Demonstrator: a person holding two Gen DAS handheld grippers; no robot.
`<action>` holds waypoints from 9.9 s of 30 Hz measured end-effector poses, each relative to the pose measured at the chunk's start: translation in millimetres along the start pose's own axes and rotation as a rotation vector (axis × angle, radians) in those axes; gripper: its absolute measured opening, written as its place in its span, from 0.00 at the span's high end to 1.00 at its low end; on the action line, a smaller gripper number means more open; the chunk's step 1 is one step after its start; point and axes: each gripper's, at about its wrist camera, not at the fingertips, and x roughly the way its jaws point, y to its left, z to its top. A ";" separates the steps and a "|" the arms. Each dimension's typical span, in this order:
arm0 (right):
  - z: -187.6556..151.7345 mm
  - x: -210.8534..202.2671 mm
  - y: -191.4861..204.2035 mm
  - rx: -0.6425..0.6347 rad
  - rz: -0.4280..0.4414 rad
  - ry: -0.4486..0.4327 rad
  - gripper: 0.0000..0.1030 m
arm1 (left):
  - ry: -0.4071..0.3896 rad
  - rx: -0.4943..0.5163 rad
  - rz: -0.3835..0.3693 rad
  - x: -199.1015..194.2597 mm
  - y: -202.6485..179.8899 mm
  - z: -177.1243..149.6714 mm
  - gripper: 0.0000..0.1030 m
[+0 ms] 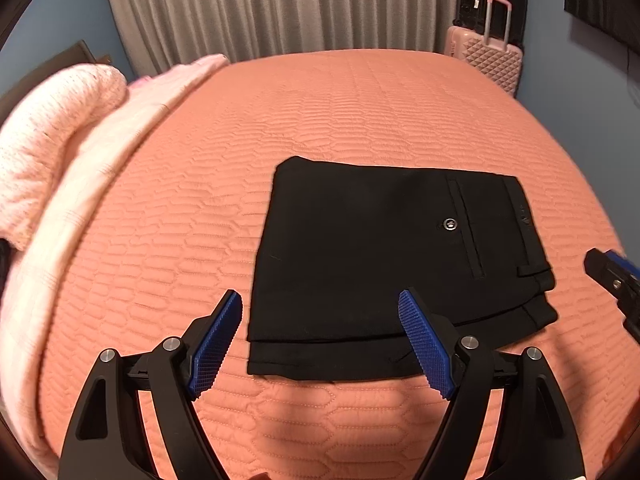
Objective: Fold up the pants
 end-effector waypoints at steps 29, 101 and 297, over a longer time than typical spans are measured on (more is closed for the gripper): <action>6.6 11.4 13.7 -0.130 -0.120 -0.045 0.60 | -0.001 -0.027 0.044 13.1 24.3 -1.5 0.24; -5.6 143.3 -48.8 0.215 0.321 0.248 0.72 | 0.240 -0.462 -0.550 155.3 88.4 8.3 0.81; -163.6 -178.1 42.6 -0.203 -0.258 -0.131 0.08 | 0.073 0.019 -0.004 -125.1 18.3 -177.8 0.19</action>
